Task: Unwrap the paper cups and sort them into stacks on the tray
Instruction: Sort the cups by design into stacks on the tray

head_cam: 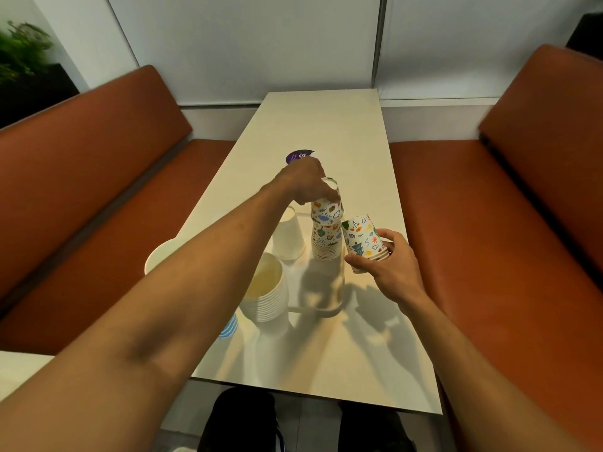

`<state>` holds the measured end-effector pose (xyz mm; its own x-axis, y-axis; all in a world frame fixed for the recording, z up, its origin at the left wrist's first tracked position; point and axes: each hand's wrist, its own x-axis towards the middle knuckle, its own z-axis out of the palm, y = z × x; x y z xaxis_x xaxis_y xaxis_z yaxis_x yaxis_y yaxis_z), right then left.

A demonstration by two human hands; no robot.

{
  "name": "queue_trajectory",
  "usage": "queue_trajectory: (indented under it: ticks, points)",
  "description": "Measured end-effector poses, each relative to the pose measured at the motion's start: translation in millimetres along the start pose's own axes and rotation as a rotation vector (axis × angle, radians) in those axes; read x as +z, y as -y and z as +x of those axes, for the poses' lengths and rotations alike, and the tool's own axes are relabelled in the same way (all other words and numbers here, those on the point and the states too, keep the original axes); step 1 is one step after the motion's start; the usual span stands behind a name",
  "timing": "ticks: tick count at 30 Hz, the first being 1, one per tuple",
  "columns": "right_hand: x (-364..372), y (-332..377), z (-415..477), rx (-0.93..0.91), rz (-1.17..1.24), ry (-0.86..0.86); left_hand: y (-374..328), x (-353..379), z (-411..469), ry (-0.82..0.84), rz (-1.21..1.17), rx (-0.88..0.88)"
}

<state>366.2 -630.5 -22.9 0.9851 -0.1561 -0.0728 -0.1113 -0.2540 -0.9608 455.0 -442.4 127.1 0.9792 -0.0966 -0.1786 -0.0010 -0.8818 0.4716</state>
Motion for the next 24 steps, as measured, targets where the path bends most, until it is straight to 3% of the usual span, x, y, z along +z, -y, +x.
queue_trajectory:
  ticks: [7, 14, 17, 21, 24]
  points:
    - [2.5, 6.2, -2.0, -0.007, 0.015, 0.013, -0.5, 16.3, -3.7, 0.077, 0.081, 0.006]
    - [4.9, 15.3, -7.0, 0.005, 0.086, -0.022, -9.2, 4.8, -15.0, -0.135, -0.013, 0.085]
    - [6.3, 20.5, -7.8, 0.007, 0.128, -0.021, -18.3, 1.3, -24.4, -0.019, -0.021, 0.085]
    - [8.5, 26.3, -9.4, -0.014, 0.188, -0.003, -23.3, 0.3, -33.4, 0.273, -0.078, 0.043]
    - [8.5, 31.2, -9.8, -0.035, 0.25, 0.037, -22.3, 5.0, -36.9, 0.347, -0.131, 0.037]
